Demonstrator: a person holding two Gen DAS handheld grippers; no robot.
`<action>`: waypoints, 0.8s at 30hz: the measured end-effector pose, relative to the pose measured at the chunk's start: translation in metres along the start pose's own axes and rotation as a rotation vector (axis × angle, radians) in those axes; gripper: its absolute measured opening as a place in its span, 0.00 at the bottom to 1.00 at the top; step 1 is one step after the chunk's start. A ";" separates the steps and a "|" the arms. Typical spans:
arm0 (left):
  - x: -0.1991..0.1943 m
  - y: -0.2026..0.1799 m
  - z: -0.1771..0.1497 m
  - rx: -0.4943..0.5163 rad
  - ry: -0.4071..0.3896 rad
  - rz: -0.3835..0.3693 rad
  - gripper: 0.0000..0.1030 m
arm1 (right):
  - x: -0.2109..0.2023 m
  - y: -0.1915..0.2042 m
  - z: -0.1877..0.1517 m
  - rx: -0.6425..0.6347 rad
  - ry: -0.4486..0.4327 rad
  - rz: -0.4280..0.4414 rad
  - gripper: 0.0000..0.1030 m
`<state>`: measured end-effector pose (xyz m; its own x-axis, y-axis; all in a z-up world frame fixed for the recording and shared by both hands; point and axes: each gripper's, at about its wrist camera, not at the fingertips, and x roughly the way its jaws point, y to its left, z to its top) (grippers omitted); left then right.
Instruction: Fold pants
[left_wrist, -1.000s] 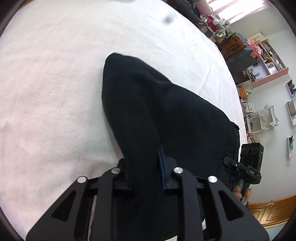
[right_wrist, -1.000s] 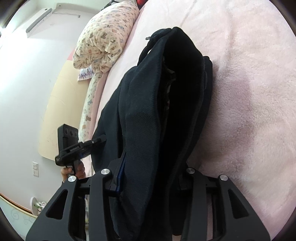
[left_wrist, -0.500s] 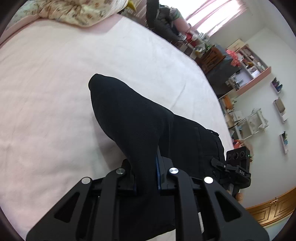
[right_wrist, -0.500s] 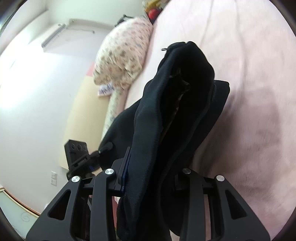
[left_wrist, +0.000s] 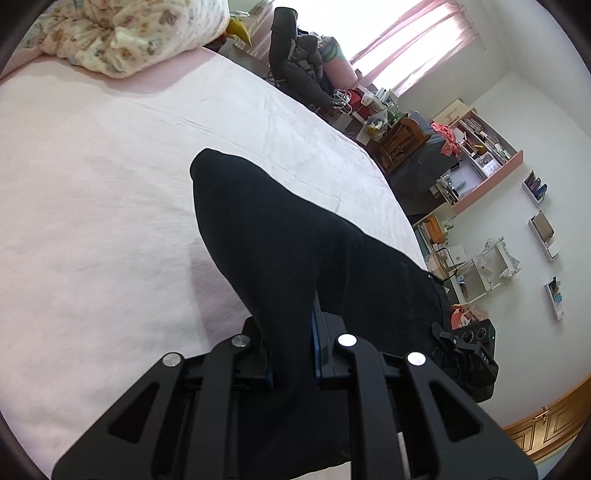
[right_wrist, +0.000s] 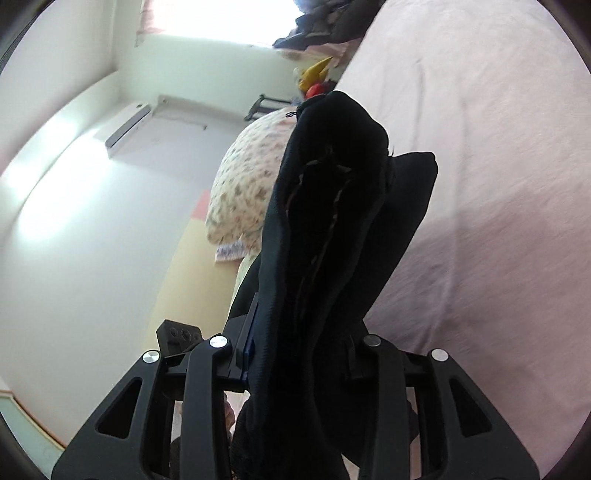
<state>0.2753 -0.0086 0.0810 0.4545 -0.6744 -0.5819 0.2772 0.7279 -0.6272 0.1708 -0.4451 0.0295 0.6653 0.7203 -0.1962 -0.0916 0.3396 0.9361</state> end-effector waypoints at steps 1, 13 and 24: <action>0.008 0.000 0.001 -0.002 0.001 -0.004 0.13 | -0.001 -0.003 0.002 0.005 -0.005 -0.004 0.34; 0.070 0.070 -0.027 -0.207 -0.014 0.046 0.52 | 0.010 -0.070 0.006 0.147 -0.045 -0.217 0.39; -0.034 0.059 -0.012 -0.182 -0.273 0.188 0.86 | -0.050 -0.001 0.009 -0.080 -0.345 -0.451 0.51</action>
<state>0.2661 0.0561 0.0582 0.6988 -0.4553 -0.5516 0.0239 0.7856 -0.6182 0.1440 -0.4872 0.0409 0.8534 0.2591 -0.4522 0.2105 0.6223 0.7539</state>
